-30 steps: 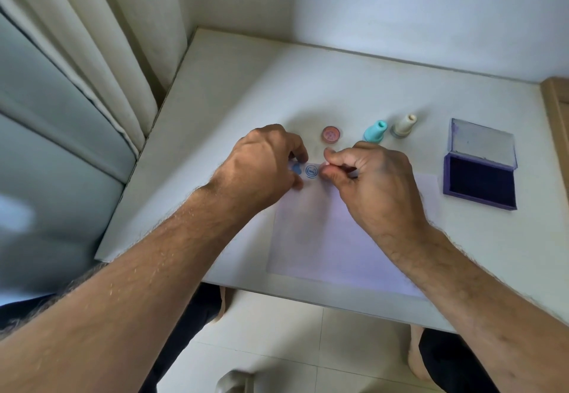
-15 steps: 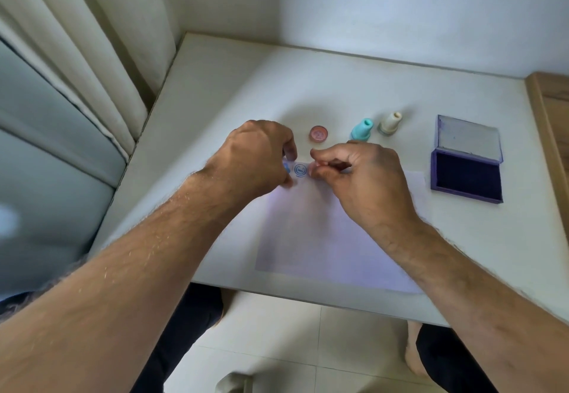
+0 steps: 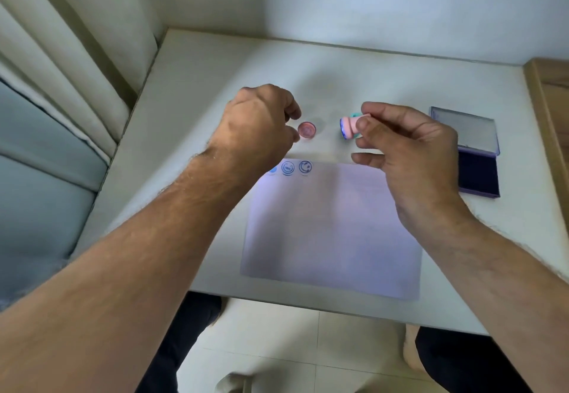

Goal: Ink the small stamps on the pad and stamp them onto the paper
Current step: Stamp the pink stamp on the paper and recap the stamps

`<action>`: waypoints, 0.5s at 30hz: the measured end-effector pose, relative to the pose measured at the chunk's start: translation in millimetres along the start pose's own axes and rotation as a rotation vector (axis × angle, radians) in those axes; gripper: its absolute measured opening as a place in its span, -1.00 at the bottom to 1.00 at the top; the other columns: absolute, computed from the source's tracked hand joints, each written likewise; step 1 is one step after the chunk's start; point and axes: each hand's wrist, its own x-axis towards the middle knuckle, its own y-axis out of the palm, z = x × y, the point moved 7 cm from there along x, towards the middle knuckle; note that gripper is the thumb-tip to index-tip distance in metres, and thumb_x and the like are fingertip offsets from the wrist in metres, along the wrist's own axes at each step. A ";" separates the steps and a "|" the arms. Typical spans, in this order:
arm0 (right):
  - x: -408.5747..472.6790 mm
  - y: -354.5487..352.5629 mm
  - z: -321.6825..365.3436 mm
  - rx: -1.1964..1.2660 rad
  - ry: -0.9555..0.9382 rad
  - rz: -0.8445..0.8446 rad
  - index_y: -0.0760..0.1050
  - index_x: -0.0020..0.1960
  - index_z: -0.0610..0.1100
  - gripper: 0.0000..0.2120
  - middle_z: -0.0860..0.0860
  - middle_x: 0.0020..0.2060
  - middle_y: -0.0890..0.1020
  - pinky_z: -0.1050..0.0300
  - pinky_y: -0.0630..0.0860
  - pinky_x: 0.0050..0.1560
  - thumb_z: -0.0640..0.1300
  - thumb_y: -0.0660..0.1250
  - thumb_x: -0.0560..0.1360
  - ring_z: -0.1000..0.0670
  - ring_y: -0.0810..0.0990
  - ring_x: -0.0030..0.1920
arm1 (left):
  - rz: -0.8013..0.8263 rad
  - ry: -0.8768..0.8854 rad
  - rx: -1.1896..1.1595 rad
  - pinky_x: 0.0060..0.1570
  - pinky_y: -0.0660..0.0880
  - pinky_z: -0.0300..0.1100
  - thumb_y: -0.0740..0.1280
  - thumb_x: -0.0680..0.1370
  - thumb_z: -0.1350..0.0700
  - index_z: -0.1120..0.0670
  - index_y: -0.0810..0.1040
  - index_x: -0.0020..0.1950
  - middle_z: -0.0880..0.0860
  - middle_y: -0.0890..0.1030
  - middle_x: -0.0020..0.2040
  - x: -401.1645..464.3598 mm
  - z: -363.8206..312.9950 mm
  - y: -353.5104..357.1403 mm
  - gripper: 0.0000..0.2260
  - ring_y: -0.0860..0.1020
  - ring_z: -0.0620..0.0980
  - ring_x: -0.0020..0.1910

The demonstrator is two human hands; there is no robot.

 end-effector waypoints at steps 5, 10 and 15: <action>-3.5 -12.5 3.7 0.026 0.002 -0.009 0.69 -0.03 -0.07 -0.87 0.01 -0.24 0.72 0.12 0.62 -0.26 -0.21 0.49 0.43 0.01 0.63 -0.26 | -0.031 0.036 0.048 0.14 0.48 -0.14 0.38 0.52 -0.13 -0.03 0.57 0.28 0.02 0.60 0.16 2.4 -4.6 18.2 -0.63 0.54 0.02 0.16; -2.9 -23.6 9.1 0.055 -0.008 -0.017 0.69 -0.04 -0.07 -0.87 0.01 -0.26 0.71 0.12 0.62 -0.29 -0.23 0.48 0.44 -0.01 0.62 -0.27 | -0.026 0.079 0.133 0.13 0.48 -0.09 0.36 0.54 -0.01 0.00 0.55 0.31 0.09 0.56 0.20 4.1 -16.0 30.3 -0.66 0.53 0.10 0.18; -2.5 -30.5 8.8 0.075 0.014 -0.031 0.69 -0.02 -0.12 -0.87 -0.01 -0.25 0.71 0.14 0.61 -0.30 -0.25 0.48 0.44 0.01 0.61 -0.29 | -0.063 0.094 0.160 -0.02 0.43 -0.17 0.38 0.54 0.01 0.00 0.64 0.14 0.07 0.58 0.09 3.4 -22.3 32.3 -0.80 0.54 0.11 0.10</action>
